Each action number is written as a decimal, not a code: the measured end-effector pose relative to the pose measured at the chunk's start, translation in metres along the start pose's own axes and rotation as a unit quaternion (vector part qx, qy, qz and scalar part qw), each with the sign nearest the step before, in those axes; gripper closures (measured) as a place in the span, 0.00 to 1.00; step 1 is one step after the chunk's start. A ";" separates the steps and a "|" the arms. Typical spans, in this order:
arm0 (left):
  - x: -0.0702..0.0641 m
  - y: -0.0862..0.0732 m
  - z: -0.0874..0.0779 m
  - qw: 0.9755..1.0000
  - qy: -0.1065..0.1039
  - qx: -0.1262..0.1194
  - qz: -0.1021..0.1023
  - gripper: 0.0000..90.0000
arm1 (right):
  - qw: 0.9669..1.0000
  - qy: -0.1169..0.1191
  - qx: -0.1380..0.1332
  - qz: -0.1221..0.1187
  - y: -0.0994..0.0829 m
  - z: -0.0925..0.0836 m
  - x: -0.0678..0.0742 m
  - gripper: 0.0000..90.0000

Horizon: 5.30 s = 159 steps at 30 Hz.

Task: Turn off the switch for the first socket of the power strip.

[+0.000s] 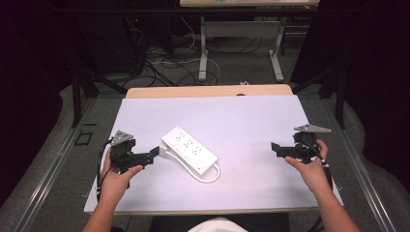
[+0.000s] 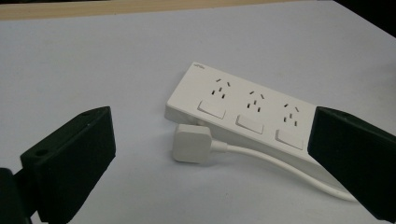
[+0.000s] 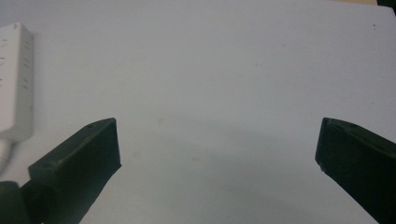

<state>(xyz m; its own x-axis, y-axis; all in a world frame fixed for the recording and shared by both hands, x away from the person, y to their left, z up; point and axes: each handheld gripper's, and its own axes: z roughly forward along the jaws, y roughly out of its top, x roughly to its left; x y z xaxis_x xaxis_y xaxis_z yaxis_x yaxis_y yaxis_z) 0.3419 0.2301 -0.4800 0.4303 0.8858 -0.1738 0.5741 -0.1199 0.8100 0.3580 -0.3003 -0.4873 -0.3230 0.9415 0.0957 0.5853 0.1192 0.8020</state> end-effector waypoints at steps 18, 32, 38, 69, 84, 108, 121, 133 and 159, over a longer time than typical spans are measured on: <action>-0.011 0.035 0.001 1.000 0.004 -0.003 0.007 0.08 | 1.000 -0.020 0.013 -0.002 0.032 -0.005 0.013 0.00; -0.026 0.045 0.021 1.000 -0.009 0.008 0.025 0.27 | 1.000 -0.014 0.024 -0.011 0.037 -0.001 0.024 0.01; -0.028 0.048 0.029 0.999 -0.012 0.015 0.028 0.29 | 1.000 -0.012 0.021 -0.017 0.038 0.002 0.028 0.01; -0.050 0.032 0.076 0.994 -0.043 0.092 0.033 0.58 | 1.000 -0.006 0.015 -0.019 0.033 0.007 0.031 0.03; -0.056 0.027 0.083 0.990 -0.055 0.133 0.002 0.78 | 1.000 0.000 0.025 -0.017 0.031 0.008 0.030 0.05; -0.062 0.020 0.094 0.985 -0.053 0.164 0.000 0.91 | 0.999 0.006 0.030 -0.020 0.030 0.011 0.031 0.06; -0.065 0.014 0.103 0.982 -0.053 0.180 0.016 0.93 | 0.999 0.007 0.034 -0.022 0.029 0.013 0.031 0.07; -0.066 0.013 0.108 0.980 -0.056 0.192 0.015 0.95 | 0.999 0.009 0.033 -0.024 0.029 0.012 0.031 0.08; -0.067 0.011 0.110 0.981 -0.053 0.188 0.025 0.98 | 0.999 0.007 0.029 -0.024 0.030 0.010 0.031 0.11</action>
<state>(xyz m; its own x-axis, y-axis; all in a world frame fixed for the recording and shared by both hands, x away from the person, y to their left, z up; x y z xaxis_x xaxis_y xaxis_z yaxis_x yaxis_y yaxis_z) 0.3959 0.1201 -0.5211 0.5228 0.8253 -0.2133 0.7579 -0.3355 0.5595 0.3732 -0.2639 -0.4661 -0.3623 0.9298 0.0658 0.6111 0.1836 0.7699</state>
